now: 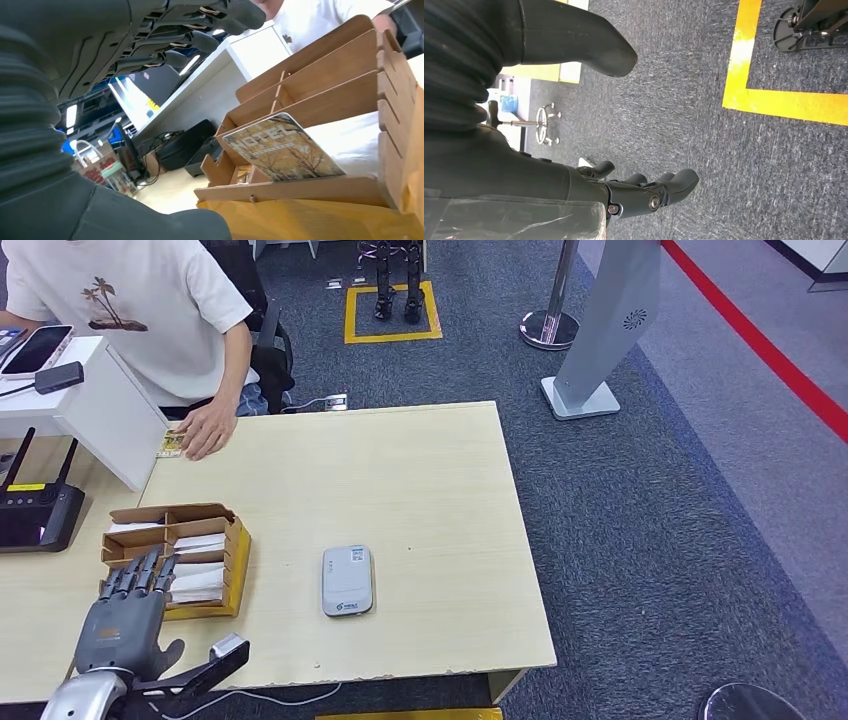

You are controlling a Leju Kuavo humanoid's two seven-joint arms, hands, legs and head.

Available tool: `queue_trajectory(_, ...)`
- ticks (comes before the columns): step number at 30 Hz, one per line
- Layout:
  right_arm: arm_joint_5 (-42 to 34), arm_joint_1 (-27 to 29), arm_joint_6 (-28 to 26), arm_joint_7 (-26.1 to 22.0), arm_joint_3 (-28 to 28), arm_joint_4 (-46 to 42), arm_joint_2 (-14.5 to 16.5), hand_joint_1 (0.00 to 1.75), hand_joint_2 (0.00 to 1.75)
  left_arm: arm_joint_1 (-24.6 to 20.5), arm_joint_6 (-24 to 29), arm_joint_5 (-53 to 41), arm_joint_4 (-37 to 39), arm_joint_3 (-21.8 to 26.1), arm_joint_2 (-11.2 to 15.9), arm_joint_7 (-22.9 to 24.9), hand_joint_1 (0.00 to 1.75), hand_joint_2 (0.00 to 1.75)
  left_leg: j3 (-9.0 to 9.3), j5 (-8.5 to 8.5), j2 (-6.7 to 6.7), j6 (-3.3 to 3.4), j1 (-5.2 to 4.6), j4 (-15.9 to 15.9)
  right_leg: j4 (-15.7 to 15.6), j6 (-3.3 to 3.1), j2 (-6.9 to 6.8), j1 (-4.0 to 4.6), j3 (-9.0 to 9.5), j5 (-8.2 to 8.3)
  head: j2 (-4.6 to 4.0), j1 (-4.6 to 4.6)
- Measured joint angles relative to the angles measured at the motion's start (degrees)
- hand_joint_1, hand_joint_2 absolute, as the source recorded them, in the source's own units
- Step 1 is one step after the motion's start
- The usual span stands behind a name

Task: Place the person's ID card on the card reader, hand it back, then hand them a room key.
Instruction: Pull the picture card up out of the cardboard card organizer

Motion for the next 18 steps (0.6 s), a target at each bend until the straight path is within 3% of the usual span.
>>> queue_trajectory(18, 0.5, 0.0, 0.0, 0.1, 0.4, 0.0, -0.1, 0.00, 1.75, -0.9, 0.4, 0.0, 0.7, 4.2, -1.7, 1.3, 0.00, 1.75, 0.00, 0.00, 0.00, 0.00, 0.00, 0.0, 0.0, 0.00, -0.01, 0.00, 0.00, 0.00, 0.00, -0.01)
